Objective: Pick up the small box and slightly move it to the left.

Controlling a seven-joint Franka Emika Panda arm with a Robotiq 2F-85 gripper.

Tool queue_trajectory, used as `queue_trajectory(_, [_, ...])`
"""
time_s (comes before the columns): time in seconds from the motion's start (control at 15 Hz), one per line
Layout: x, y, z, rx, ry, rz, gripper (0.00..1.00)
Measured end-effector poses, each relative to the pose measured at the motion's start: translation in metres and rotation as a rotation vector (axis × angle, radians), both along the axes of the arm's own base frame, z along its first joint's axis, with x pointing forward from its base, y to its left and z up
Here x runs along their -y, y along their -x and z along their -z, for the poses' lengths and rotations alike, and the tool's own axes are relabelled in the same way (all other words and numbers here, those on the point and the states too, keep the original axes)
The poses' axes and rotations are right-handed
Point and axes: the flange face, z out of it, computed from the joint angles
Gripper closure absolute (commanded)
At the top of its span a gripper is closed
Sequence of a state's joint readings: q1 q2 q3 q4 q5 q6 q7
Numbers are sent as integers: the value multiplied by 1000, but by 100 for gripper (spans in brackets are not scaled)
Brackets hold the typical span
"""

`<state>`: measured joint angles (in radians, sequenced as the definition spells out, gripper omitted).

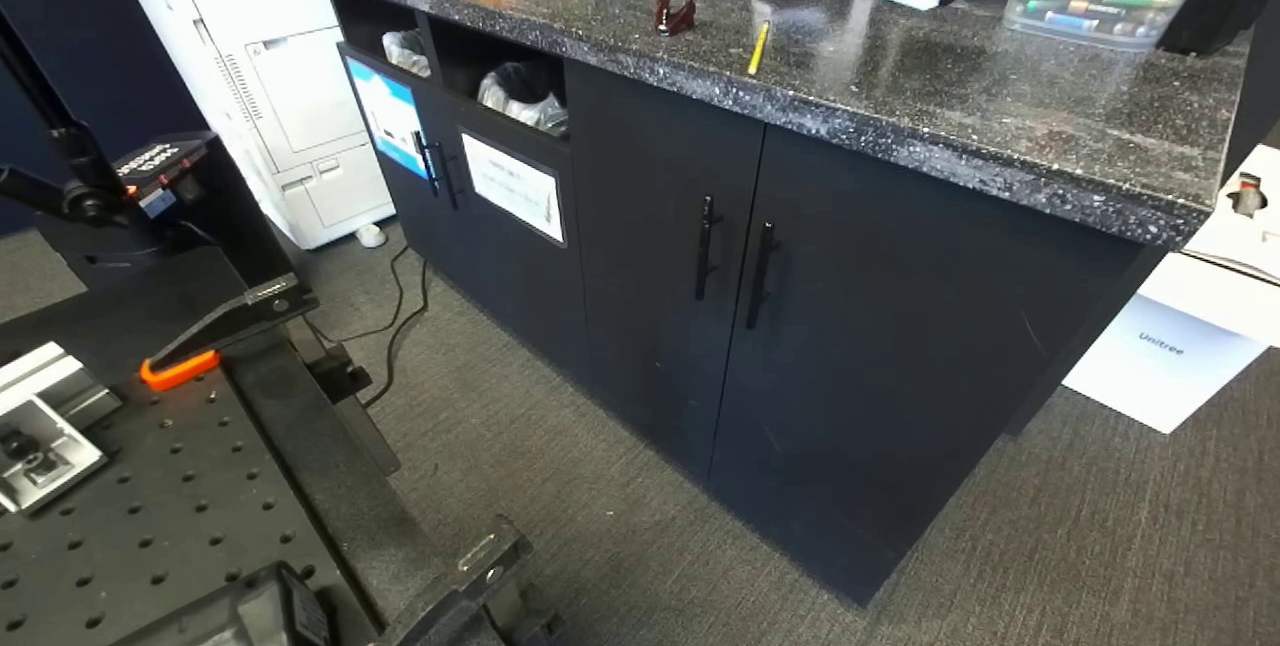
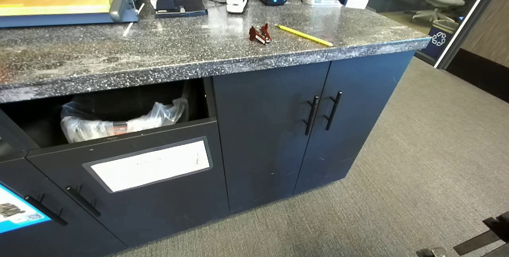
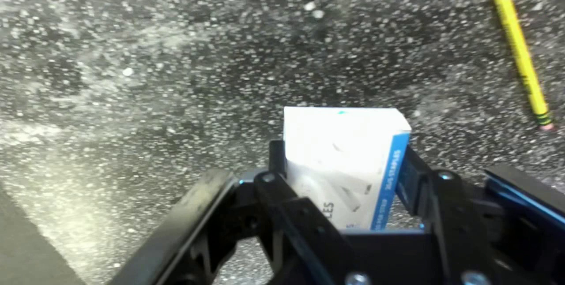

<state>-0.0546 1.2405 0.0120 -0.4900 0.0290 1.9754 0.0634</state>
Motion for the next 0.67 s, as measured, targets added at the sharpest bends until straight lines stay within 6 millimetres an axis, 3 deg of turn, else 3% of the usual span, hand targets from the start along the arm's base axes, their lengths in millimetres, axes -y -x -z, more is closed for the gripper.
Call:
queue_trajectory(0.2, [-49,0,9,-13,1,-64,66])
queue_trajectory(0.33, [-68,1,20,-27,2,-91,66])
queue_trajectory(0.67, [-69,4,47,-61,6,-110,66])
